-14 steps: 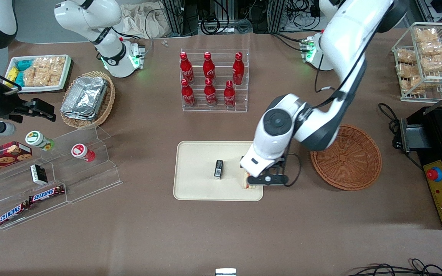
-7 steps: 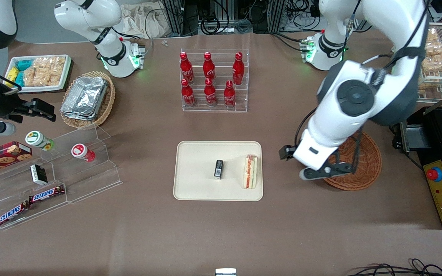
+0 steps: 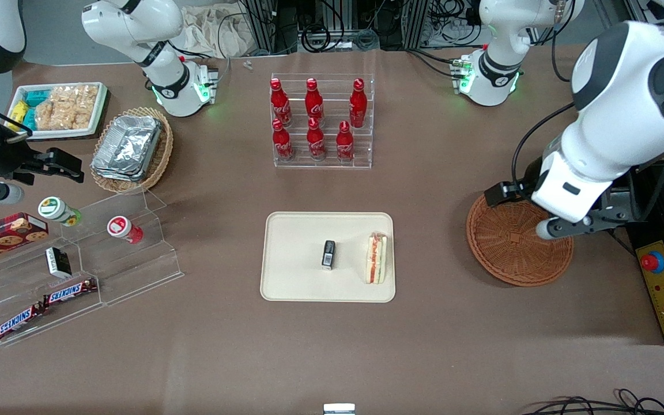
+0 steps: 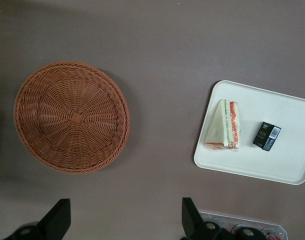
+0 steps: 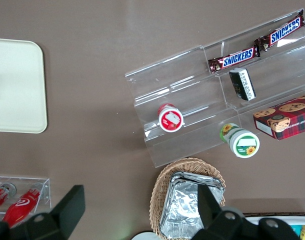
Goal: Place sandwich from basket to tray
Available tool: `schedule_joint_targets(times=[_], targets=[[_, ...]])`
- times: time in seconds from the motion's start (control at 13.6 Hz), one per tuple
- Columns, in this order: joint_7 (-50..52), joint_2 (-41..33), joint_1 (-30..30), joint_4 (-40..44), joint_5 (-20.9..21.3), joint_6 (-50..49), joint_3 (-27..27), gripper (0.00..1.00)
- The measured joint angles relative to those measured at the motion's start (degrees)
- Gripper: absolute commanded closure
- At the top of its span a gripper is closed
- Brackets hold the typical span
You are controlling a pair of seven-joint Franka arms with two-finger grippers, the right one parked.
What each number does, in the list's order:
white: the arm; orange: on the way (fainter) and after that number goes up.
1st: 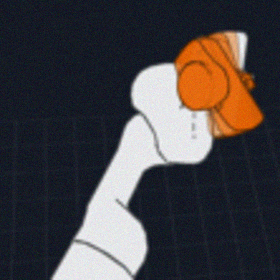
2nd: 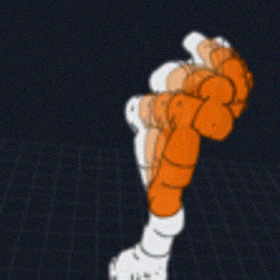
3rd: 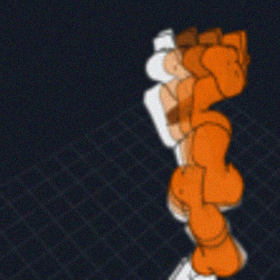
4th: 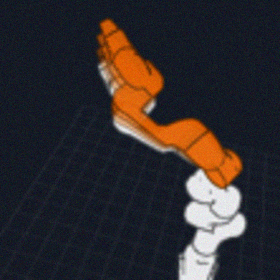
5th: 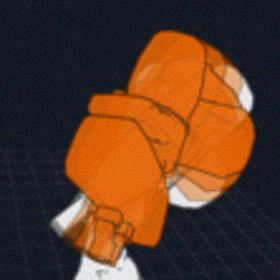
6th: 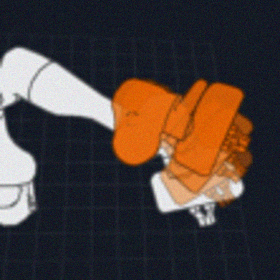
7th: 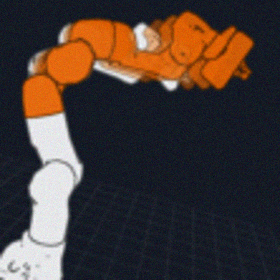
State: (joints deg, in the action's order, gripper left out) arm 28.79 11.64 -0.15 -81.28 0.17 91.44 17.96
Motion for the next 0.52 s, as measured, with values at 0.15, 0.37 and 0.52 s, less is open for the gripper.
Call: schedule_joint_targets(times=[0.15, 0.37, 0.52], targets=[[-1.1, -2.3, -0.3, -0.9, -0.9, -1.1, -0.9, 0.0], [-6.5, -5.2, -0.4, -1.2, -1.6, -4.1, -3.8, 0.0], [-13.0, -6.8, -0.4, -1.3, -2.5, -5.9, -7.7, 0.0]])
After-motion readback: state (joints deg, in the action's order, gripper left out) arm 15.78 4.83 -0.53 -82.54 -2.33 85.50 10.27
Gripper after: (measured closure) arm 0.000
